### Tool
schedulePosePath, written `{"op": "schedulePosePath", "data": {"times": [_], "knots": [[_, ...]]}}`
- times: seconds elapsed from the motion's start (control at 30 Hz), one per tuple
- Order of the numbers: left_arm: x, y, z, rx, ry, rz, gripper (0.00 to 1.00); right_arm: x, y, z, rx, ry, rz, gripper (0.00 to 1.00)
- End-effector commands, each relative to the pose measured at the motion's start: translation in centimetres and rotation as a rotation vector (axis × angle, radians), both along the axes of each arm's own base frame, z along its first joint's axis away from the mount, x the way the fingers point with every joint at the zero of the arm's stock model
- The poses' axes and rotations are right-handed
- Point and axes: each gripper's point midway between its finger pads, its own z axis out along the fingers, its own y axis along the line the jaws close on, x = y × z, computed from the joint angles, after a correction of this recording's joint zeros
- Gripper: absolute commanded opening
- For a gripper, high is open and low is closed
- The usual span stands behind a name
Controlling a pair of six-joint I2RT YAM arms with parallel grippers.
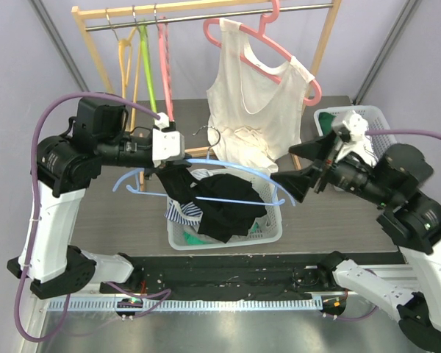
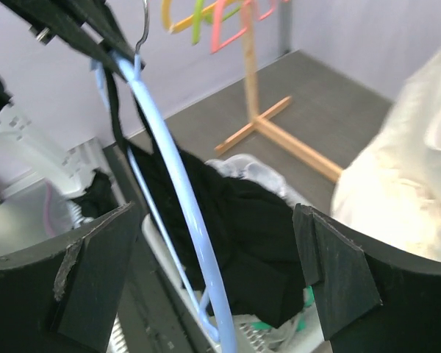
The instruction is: Remove the tank top from the hanger
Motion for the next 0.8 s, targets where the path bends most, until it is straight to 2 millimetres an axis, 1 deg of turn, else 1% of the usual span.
{"op": "schedulePosePath", "data": {"times": [0.0, 0.03, 0.07, 0.23, 0.33, 0.37, 0.43, 0.5, 0.6, 0.63, 0.7, 0.73, 0.77], "knots": [[-2.3, 0.3, 1.9, -0.055, -0.05, -0.072, 0.0, -2.2, 3.3, -0.2, 0.015, 0.035, 0.26, 0.94], [-2.3, 0.3, 1.9, -0.055, -0.05, -0.073, 0.0, -2.5, 3.5, -0.3, 0.016, 0.044, 0.283, 0.93], [-2.4, 0.3, 2.0, -0.058, -0.054, -0.079, 0.0, -2.8, 3.5, -0.4, 0.016, 0.052, 0.295, 0.9], [-2.6, 0.3, 2.4, -0.068, -0.061, -0.083, 0.0, -4.2, 3.9, -1.4, 0.02, 0.116, 0.372, 0.87], [-2.6, 0.4, 2.4, -0.067, -0.066, -0.076, 0.0, -4.4, 4.0, -2.2, 0.011, 0.151, 0.382, 0.81], [-2.4, 0.3, 2.3, -0.065, -0.065, -0.074, 0.0, -4.5, 4.0, -2.6, 0.006, 0.167, 0.388, 0.75], [-2.3, 0.3, 2.3, -0.062, -0.065, -0.071, 0.0, -4.5, 4.0, -3.0, 0.004, 0.185, 0.387, 0.7], [-2.3, 0.3, 2.4, -0.066, -0.067, -0.073, 0.0, -4.5, 4.1, -3.7, -0.004, 0.209, 0.39, 0.68], [-2.4, 0.1, 2.8, -0.08, -0.065, -0.075, 0.0, -4.4, 4.1, -4.7, -0.013, 0.232, 0.388, 0.6], [-2.3, 0.1, 2.8, -0.081, -0.061, -0.073, 0.0, -4.3, 4.2, -4.8, -0.014, 0.234, 0.386, 0.51], [-2.2, 0.0, 2.9, -0.084, -0.062, -0.072, 0.0, -4.2, 4.2, -4.8, -0.013, 0.234, 0.387, 0.39], [-2.2, 0.0, 3.0, -0.085, -0.065, -0.071, 0.0, -4.2, 4.2, -4.7, -0.011, 0.235, 0.386, 0.26], [-2.0, -0.1, 2.9, -0.082, -0.061, -0.069, 0.0, -4.2, 4.2, -4.6, -0.011, 0.232, 0.383, 0.22]]}}
